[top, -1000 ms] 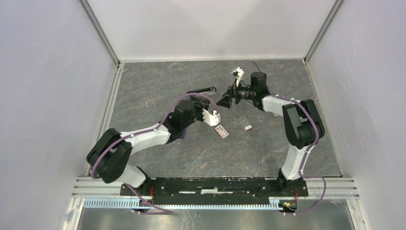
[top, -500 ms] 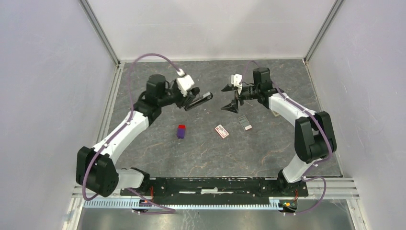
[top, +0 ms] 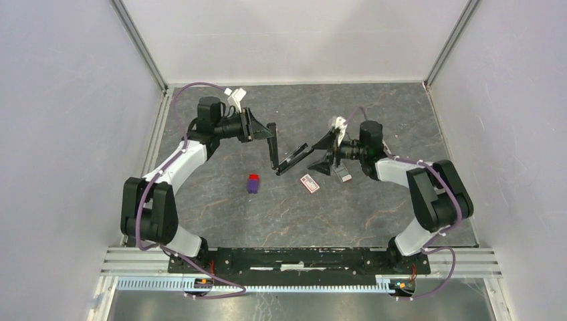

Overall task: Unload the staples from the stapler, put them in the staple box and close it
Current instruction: Unload the staple at the center of the board.

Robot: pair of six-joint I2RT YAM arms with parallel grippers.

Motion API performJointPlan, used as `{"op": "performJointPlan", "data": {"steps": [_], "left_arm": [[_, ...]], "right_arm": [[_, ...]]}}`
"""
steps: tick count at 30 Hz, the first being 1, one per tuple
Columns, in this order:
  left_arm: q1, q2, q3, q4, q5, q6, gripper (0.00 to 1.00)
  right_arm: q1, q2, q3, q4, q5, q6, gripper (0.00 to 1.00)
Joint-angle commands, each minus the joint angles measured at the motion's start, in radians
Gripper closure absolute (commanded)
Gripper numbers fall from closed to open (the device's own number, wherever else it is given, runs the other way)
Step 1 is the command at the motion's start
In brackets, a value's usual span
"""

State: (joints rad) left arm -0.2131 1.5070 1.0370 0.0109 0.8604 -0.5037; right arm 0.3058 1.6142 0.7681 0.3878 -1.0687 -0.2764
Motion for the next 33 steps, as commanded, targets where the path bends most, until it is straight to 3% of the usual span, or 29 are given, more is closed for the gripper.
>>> {"op": "performJointPlan", "data": {"steps": [1,2,4,5,9,11,14,17,22,28,30,33], "left_arm": [[0.012,-0.054,0.050,0.158,0.091,-0.207,0.98],[0.011,-0.067,0.039,0.161,0.092,-0.208,0.98],[0.012,-0.094,-0.008,0.210,0.080,-0.235,0.98],[0.013,-0.102,-0.031,0.241,0.077,-0.250,0.98],[0.015,-0.102,-0.100,0.329,0.073,-0.347,0.98],[0.015,-0.095,-0.134,0.416,0.069,-0.435,0.98],[0.016,-0.073,-0.180,0.584,0.073,-0.561,0.98],[0.016,-0.051,-0.225,0.736,0.073,-0.656,0.98],[0.016,-0.048,-0.276,0.831,0.051,-0.706,0.98],[0.016,-0.028,-0.310,0.865,0.033,-0.727,0.98],[0.016,-0.011,-0.326,0.898,0.021,-0.751,0.98],[0.017,0.030,-0.339,0.937,0.002,-0.793,0.98]], "right_arm": [[-0.087,0.073,-0.099,0.960,0.059,1.027,0.02],[-0.100,0.119,-0.134,1.219,0.073,1.266,0.02],[-0.117,0.198,-0.142,1.472,0.089,1.566,0.02],[-0.120,0.201,-0.148,1.479,0.090,1.582,0.02],[-0.114,0.051,-0.192,1.090,0.122,1.271,0.02],[-0.114,0.020,-0.181,0.944,0.147,1.240,0.02],[-0.109,0.055,-0.203,1.065,0.171,1.399,0.02],[-0.081,0.105,-0.191,1.099,0.170,1.456,0.02],[-0.042,0.099,-0.200,0.993,0.197,1.404,0.02],[-0.033,0.140,-0.177,1.110,0.246,1.544,0.03],[-0.022,0.148,-0.168,1.084,0.273,1.547,0.09],[-0.008,0.183,-0.153,1.114,0.300,1.586,0.31]]}}
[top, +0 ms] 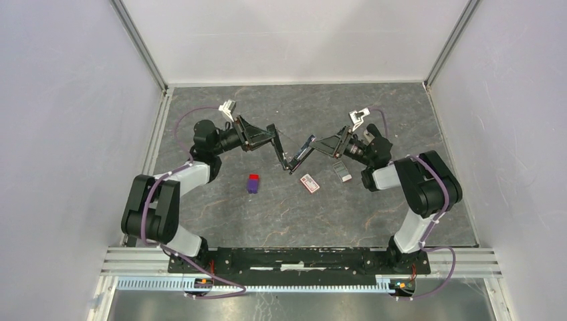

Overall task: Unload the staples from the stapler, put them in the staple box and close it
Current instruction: Unload the staple at the center of the board.

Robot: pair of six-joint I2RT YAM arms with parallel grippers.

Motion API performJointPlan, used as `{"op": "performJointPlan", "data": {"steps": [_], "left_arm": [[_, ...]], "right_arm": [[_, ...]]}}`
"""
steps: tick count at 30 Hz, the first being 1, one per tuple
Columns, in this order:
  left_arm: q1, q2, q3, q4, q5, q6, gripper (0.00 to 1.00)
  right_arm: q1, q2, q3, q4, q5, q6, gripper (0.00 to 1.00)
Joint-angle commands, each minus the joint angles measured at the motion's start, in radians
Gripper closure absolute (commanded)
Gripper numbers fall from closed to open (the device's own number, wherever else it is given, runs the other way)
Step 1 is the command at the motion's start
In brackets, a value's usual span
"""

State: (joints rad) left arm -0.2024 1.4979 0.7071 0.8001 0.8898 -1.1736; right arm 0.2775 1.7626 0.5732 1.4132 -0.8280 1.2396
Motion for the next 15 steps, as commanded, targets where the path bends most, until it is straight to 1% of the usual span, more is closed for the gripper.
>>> {"op": "performJointPlan", "data": {"steps": [1,2,4,7,9,10,11,13,15], "left_arm": [[0.006,0.052,-0.015,0.157,-0.040,-0.137,0.98],[0.006,0.068,-0.020,0.169,-0.058,-0.156,0.98],[0.006,0.101,-0.033,0.197,-0.097,-0.202,0.98],[0.007,0.152,-0.051,0.181,-0.196,-0.292,0.98],[0.008,0.183,-0.063,0.108,-0.275,-0.358,0.98],[0.009,0.194,-0.071,0.095,-0.317,-0.382,0.98],[0.009,0.201,-0.083,0.088,-0.356,-0.399,0.98],[0.009,0.206,-0.107,0.090,-0.435,-0.436,0.98],[0.009,0.200,-0.121,0.041,-0.517,-0.466,0.98]], "right_arm": [[0.023,0.050,0.047,0.104,0.065,0.090,0.43],[0.023,0.063,0.055,0.109,0.073,0.102,0.52],[0.022,0.081,0.067,0.105,0.092,0.105,0.64],[0.023,0.093,0.062,0.057,0.127,0.078,0.78],[0.023,0.051,0.030,-0.095,0.169,-0.017,0.84],[0.023,0.018,0.014,-0.219,0.208,-0.084,0.86],[0.023,-0.008,-0.001,-0.304,0.244,-0.132,0.89],[0.018,-0.044,-0.005,-0.472,0.323,-0.190,1.00],[0.016,-0.066,0.013,-0.584,0.382,-0.202,1.00]]}}
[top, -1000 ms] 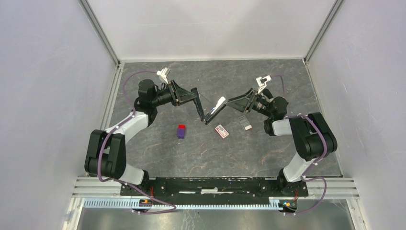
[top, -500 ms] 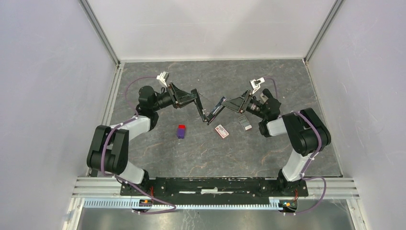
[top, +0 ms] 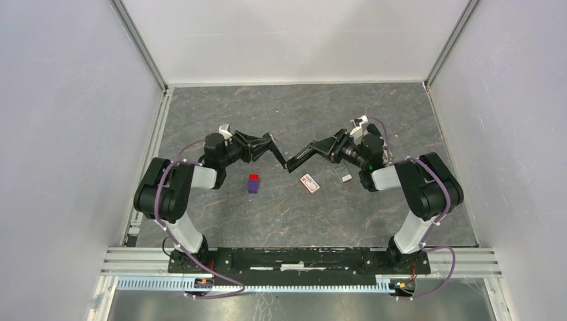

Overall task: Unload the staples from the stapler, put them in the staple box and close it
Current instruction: Unload the staple at the center of the board.

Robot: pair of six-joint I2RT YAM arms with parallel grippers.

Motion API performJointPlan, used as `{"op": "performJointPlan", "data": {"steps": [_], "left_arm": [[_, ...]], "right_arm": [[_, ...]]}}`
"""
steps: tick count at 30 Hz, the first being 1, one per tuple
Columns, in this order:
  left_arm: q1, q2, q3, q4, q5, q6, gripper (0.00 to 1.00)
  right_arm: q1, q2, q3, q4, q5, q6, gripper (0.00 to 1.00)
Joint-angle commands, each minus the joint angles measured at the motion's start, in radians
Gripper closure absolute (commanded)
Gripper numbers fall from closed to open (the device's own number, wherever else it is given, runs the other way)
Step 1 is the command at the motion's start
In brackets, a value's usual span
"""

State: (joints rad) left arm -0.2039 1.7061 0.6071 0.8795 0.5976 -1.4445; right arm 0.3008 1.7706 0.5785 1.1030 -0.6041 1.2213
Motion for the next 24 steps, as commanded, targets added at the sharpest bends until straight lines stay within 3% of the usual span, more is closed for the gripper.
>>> {"op": "performJointPlan", "data": {"steps": [1,5,7,11,20,24], "left_arm": [[0.009,-0.012,-0.022,-0.083,-0.257,-0.212,0.98],[0.004,-0.046,0.029,-0.429,-0.377,-0.273,0.98],[-0.001,-0.059,0.068,-0.563,-0.432,-0.275,0.98],[-0.009,-0.035,0.124,-0.627,-0.477,-0.278,0.98],[-0.009,-0.004,0.114,-0.495,-0.434,-0.239,0.98],[-0.006,0.006,0.092,-0.233,-0.329,-0.132,0.92]], "right_arm": [[-0.006,-0.085,0.012,-0.302,0.196,-0.176,1.00],[0.014,-0.118,0.082,-0.523,0.301,-0.122,1.00],[0.030,-0.120,0.126,-0.544,0.333,-0.121,1.00],[0.042,-0.012,0.184,-0.588,0.392,-0.132,1.00],[0.037,0.017,0.212,-0.552,0.328,-0.111,1.00],[0.036,0.024,0.259,-0.568,0.242,-0.116,1.00]]}}
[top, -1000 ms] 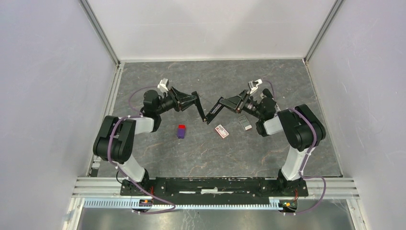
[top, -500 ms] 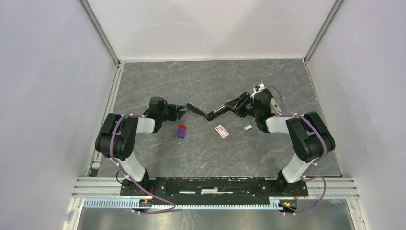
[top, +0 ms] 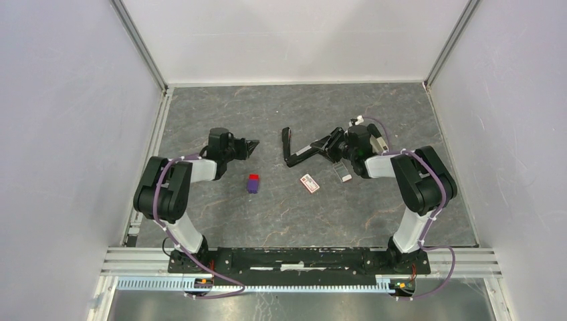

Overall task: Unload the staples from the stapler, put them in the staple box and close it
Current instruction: Unload the staple at the center of the board.

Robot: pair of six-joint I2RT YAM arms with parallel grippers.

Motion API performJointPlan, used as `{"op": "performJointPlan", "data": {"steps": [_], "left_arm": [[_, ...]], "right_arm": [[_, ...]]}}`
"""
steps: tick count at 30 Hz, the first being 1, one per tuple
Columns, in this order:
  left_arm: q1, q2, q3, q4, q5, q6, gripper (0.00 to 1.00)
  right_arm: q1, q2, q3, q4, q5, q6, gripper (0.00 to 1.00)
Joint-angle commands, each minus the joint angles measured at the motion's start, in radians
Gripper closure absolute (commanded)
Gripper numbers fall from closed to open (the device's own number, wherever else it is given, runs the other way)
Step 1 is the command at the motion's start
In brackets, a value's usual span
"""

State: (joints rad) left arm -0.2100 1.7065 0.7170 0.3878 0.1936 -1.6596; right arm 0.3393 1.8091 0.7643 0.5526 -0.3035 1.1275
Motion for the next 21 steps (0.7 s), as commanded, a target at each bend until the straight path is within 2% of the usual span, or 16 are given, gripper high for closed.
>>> {"op": "performJointPlan", "data": {"steps": [1,3,5,6,9,12,16,18,21], "left_arm": [[0.003,0.016,-0.025,0.340,0.121,0.109,0.84],[0.011,0.038,-0.052,0.510,0.192,0.133,0.72],[0.019,0.060,-0.089,0.732,0.249,0.147,0.66],[0.022,0.067,-0.101,0.793,0.274,0.148,0.57],[0.021,0.051,-0.105,0.793,0.334,0.205,0.45],[0.026,-0.040,-0.117,0.662,0.344,0.343,0.39],[0.036,-0.257,-0.083,0.321,0.295,0.620,0.34],[0.037,-0.366,-0.058,0.139,0.245,0.769,0.30],[0.045,-0.524,-0.075,0.009,0.171,0.890,0.16]], "right_arm": [[-0.003,-0.018,0.073,0.000,-0.078,-0.011,1.00],[-0.004,-0.034,0.075,-0.002,-0.093,0.005,1.00],[-0.003,-0.050,0.074,0.036,-0.130,0.032,1.00],[-0.003,-0.048,0.084,0.055,-0.166,0.044,1.00],[-0.002,-0.039,0.123,0.095,-0.243,0.055,1.00],[0.006,-0.034,0.179,0.075,-0.277,-0.009,1.00],[0.032,0.018,0.255,0.069,-0.316,-0.076,1.00],[0.043,0.054,0.282,0.123,-0.342,-0.066,1.00],[0.047,0.097,0.278,0.333,-0.381,0.021,1.00]]}}
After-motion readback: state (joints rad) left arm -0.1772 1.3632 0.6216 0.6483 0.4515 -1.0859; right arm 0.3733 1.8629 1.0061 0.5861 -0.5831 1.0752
